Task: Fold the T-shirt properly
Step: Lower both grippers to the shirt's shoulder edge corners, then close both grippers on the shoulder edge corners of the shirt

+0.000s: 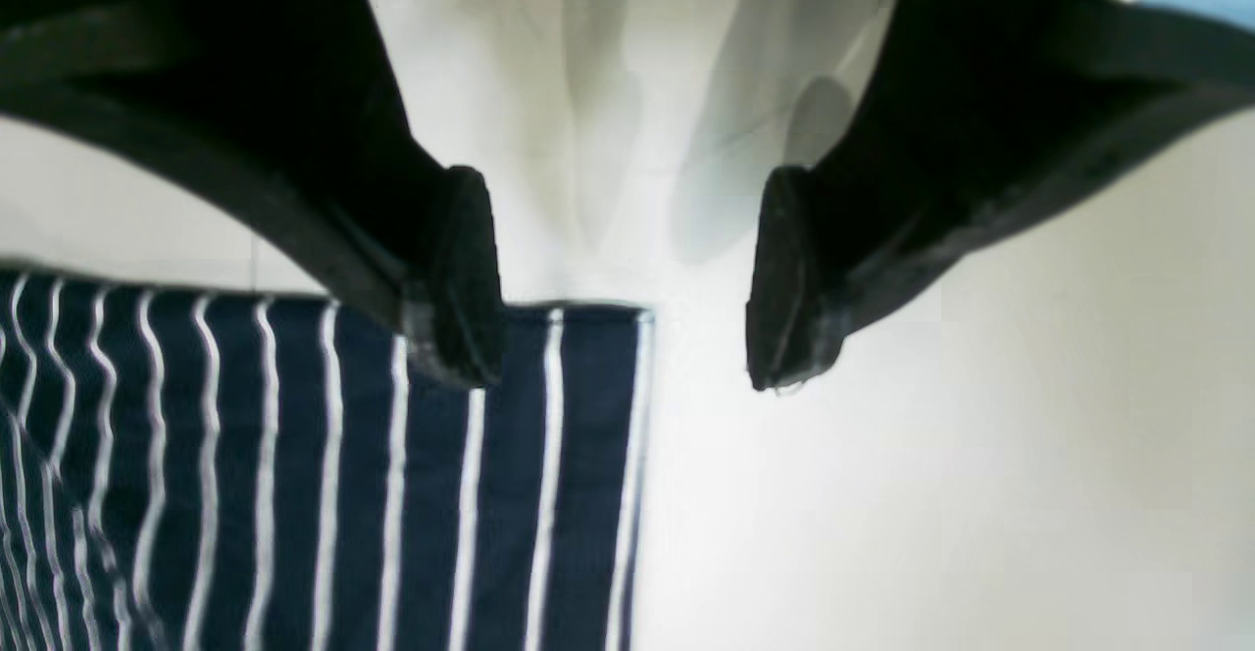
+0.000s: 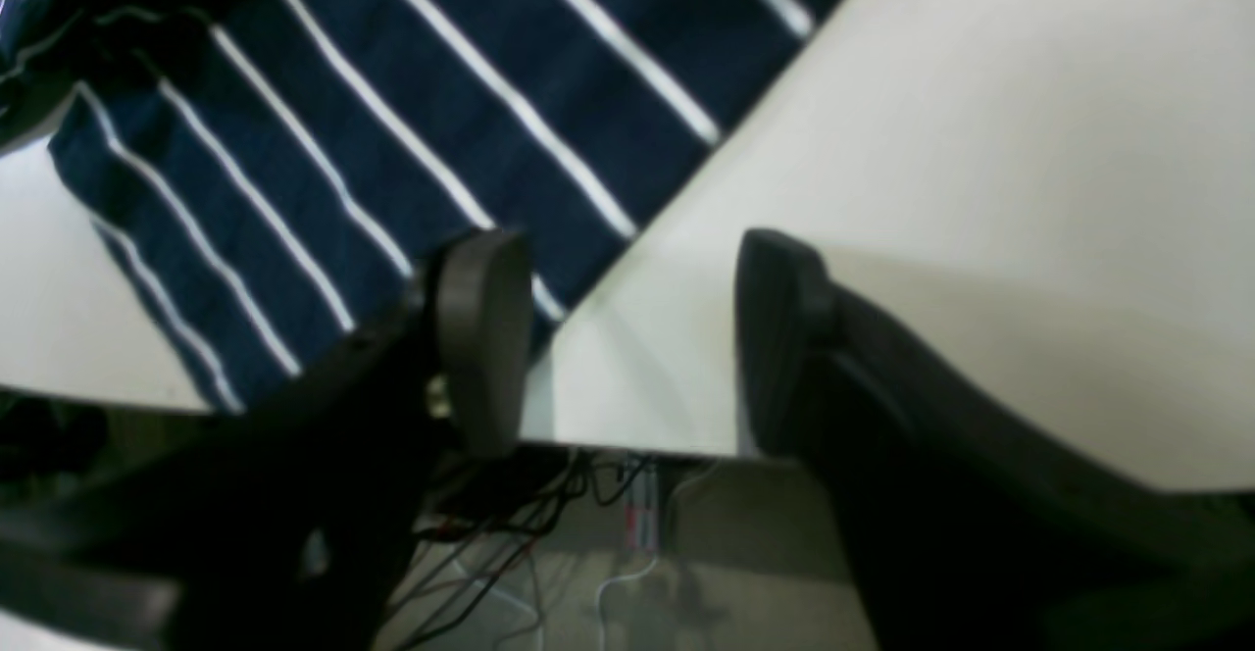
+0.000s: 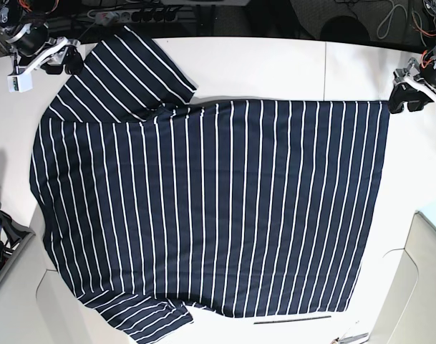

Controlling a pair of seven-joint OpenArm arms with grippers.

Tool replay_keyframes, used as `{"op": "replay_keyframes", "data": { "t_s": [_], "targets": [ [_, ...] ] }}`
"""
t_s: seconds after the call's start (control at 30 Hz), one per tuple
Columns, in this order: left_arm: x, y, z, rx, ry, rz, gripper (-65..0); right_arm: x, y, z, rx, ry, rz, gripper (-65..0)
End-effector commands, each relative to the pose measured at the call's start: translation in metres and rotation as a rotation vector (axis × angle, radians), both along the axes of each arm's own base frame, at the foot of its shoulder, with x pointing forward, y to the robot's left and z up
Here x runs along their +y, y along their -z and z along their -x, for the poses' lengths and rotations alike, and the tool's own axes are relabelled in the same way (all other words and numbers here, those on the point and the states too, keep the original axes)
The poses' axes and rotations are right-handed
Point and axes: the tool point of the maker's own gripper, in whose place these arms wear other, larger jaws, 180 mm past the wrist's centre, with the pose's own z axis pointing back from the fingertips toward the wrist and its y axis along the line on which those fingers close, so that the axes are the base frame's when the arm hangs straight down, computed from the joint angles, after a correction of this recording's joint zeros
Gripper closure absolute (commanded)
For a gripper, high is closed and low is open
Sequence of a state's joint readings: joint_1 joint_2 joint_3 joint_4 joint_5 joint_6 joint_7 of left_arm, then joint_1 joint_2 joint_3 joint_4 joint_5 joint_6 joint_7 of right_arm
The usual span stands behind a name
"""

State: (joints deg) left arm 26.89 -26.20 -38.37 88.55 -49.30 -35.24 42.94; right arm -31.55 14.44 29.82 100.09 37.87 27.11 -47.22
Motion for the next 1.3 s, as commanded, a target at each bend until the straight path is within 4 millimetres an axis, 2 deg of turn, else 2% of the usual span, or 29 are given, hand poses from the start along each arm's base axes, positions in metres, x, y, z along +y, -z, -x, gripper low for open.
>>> {"op": "replay_keyframes", "data": {
  "t_s": [0.0,0.1,0.37,0.57,0.73,0.97,1.27],
  "targets": [
    [0.007,-0.007,-0.005,-0.027,0.000,-0.008,-42.2,-0.004,-0.007,-0.007,-0.032,-0.001,0.012,-33.7],
    [0.009,0.003,-0.008,-0.015,-0.024,0.024,-42.2,-0.004,-0.008,-0.010,-0.038,0.000,0.012,-33.7],
    [-0.021,0.029,-0.013,0.033,0.048,0.084,-42.2,0.004,-0.006,-0.009,-0.040,0.015,-0.018,-33.6],
    [-0.023,0.029,-0.013,0.035,0.053,0.087,-42.2,0.022,-0.001,-0.005,-0.042,0.045,-0.074,-33.6],
    [-0.023,0.030,-0.013,0.035,0.053,0.088,-42.2,0.036,0.000,-0.005,-0.044,0.004,-0.096,-33.6],
    [-0.029,0.033,-0.013,0.047,0.071,0.092,-42.2,0.066,0.008,-0.001,-0.015,-0.078,-0.125,-33.6],
    [-0.031,0.036,-0.009,0.071,0.081,0.095,-42.1,0.068,0.009,-0.001,-0.013,-0.085,-0.127,-33.4]
  ]
}}
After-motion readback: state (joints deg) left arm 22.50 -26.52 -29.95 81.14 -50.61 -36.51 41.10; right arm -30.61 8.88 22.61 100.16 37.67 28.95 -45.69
